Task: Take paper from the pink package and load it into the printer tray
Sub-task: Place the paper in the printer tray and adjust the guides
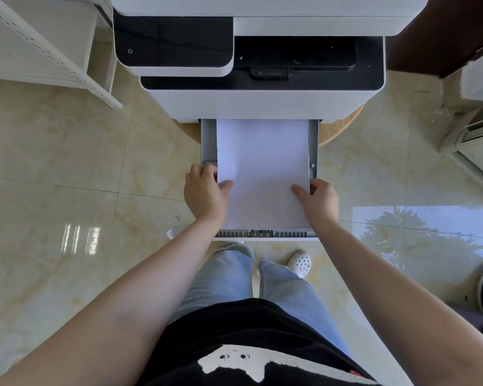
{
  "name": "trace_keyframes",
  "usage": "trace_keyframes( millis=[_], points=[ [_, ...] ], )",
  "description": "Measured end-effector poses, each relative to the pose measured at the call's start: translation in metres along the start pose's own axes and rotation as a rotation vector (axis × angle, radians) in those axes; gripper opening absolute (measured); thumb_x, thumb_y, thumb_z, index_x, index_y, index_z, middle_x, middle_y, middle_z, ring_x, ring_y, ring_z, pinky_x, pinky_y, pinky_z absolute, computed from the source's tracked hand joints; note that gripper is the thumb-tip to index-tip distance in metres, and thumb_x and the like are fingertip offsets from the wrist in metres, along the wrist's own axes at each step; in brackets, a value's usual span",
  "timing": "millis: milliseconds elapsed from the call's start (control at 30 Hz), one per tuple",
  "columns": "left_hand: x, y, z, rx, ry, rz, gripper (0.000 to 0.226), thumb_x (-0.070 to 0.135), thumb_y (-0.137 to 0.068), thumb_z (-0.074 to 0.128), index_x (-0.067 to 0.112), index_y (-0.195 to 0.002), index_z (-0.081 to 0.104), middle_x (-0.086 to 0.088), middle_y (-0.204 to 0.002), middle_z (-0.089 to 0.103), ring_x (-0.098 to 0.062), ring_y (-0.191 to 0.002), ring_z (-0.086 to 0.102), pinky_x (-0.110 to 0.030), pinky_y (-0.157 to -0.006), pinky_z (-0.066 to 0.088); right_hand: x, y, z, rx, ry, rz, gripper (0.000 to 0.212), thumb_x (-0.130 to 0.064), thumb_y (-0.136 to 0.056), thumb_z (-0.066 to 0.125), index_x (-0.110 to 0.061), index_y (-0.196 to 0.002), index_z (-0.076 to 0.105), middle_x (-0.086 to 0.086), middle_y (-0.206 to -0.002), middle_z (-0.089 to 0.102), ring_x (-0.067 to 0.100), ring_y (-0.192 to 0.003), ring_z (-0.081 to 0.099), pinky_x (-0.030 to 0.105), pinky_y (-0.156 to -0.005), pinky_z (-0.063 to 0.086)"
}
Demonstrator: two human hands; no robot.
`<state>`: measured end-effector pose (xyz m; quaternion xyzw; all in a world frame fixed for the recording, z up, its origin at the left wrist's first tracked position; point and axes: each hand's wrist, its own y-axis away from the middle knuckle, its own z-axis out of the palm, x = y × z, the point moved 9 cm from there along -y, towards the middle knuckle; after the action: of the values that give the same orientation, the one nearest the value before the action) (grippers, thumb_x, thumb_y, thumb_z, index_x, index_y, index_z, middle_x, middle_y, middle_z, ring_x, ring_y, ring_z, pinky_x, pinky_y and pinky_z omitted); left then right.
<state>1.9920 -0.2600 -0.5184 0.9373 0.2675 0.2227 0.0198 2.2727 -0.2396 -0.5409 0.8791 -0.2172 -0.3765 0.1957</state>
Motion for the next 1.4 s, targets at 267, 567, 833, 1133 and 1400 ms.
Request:
trace_keyframes(
  millis=[267, 567, 833, 1133, 1400],
  points=[
    [-0.007, -0.023, -0.003, 0.065, 0.136, -0.117, 0.041, 0.035, -0.074, 0.077, 0.019, -0.107, 0.060, -0.013, -0.125, 0.046, -0.033, -0.107, 0.046, -0.037, -0.084, 0.039, -0.027, -0.024, -0.029, 0.199, -0.003, -0.149, 0.033, -0.032, -0.078, 0.073, -0.023, -0.109, 0.066, 0.007, -0.115, 0.055, 0.027, -0.111, 0.043, 0.029, -0.084, 0.035],
    [-0.009, -0.042, 0.019, 0.074, 0.387, -0.332, 0.029, 0.025, -0.078, 0.075, 0.016, -0.101, 0.061, -0.009, -0.127, 0.044, -0.030, -0.105, 0.053, -0.036, -0.073, 0.047, -0.027, -0.053, -0.010, 0.266, -0.167, 0.037, 0.027, -0.025, -0.077, 0.071, -0.025, -0.103, 0.065, 0.003, -0.117, 0.056, 0.025, -0.113, 0.045, 0.035, -0.088, 0.041],
    [0.000, -0.041, 0.017, 0.051, 0.417, -0.253, 0.038, 0.020, -0.081, 0.072, 0.008, -0.111, 0.053, -0.014, -0.128, 0.043, -0.033, -0.102, 0.057, -0.034, -0.070, 0.045, -0.036, -0.050, -0.005, 0.242, -0.157, -0.033, 0.040, -0.020, -0.073, 0.074, -0.015, -0.109, 0.056, 0.007, -0.116, 0.050, 0.028, -0.109, 0.049, 0.035, -0.086, 0.042],
    [-0.021, 0.035, 0.029, -0.339, -0.036, -0.052, 0.151, 0.066, -0.042, 0.081, 0.015, -0.150, -0.011, -0.027, -0.157, 0.007, -0.034, -0.147, 0.011, -0.051, -0.112, 0.026, 0.010, 0.021, 0.021, -0.052, 0.218, -0.084, 0.140, -0.052, -0.046, 0.087, -0.035, -0.148, -0.007, 0.009, -0.153, 0.022, 0.031, -0.139, 0.032, 0.050, -0.109, 0.033],
    [-0.023, 0.047, 0.037, -0.335, -0.045, -0.048, 0.159, 0.063, -0.036, 0.085, 0.022, -0.147, -0.021, -0.019, -0.151, 0.018, -0.037, -0.126, 0.046, -0.043, -0.083, 0.053, 0.022, 0.027, 0.032, -0.050, 0.236, -0.066, 0.151, -0.044, -0.038, 0.091, -0.040, -0.146, -0.015, 0.008, -0.146, 0.030, 0.032, -0.134, 0.038, 0.048, -0.102, 0.038]
  ],
)
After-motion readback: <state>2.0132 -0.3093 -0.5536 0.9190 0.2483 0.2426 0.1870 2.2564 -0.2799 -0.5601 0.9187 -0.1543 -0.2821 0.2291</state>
